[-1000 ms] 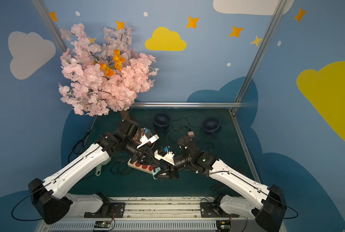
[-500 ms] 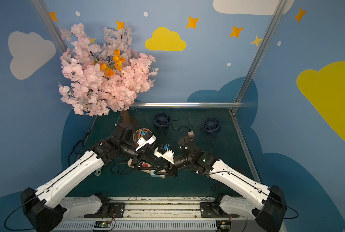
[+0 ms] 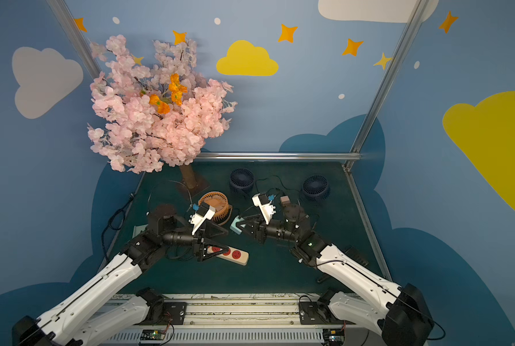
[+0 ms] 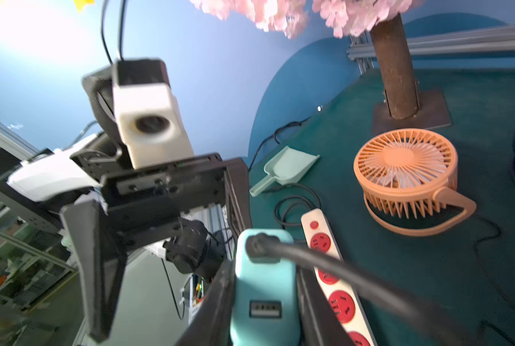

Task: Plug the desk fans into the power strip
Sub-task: Pick up the plug from the center of the board.

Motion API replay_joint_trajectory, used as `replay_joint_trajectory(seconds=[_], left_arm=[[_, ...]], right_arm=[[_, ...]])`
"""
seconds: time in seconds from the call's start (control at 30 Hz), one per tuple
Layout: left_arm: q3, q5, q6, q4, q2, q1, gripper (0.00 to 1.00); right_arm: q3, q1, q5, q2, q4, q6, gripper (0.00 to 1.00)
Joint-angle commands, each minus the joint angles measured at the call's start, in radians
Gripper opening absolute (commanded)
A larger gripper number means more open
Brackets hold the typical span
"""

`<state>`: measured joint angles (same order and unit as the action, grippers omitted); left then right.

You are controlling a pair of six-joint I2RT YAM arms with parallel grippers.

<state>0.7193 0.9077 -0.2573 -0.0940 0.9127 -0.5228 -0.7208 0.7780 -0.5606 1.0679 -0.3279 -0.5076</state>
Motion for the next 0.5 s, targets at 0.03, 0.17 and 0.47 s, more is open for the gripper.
replay_joint_trajectory(seconds=[0.03, 0.17, 0.47], left_arm=[[-0.009, 0.024, -0.049, 0.097, 0.024, 0.001, 0.97], [-0.008, 0.052, -0.103, 0.197, 0.062, 0.001, 0.96], [-0.008, 0.115, -0.169, 0.314, 0.127, 0.000, 0.53]], right_arm=[[-0.010, -0.005, -0.070, 0.018, -0.175, -0.128, 0.08], [-0.021, 0.006, -0.120, 0.032, -0.211, -0.157, 0.09], [-0.028, 0.025, -0.150, 0.044, -0.220, -0.158, 0.09]])
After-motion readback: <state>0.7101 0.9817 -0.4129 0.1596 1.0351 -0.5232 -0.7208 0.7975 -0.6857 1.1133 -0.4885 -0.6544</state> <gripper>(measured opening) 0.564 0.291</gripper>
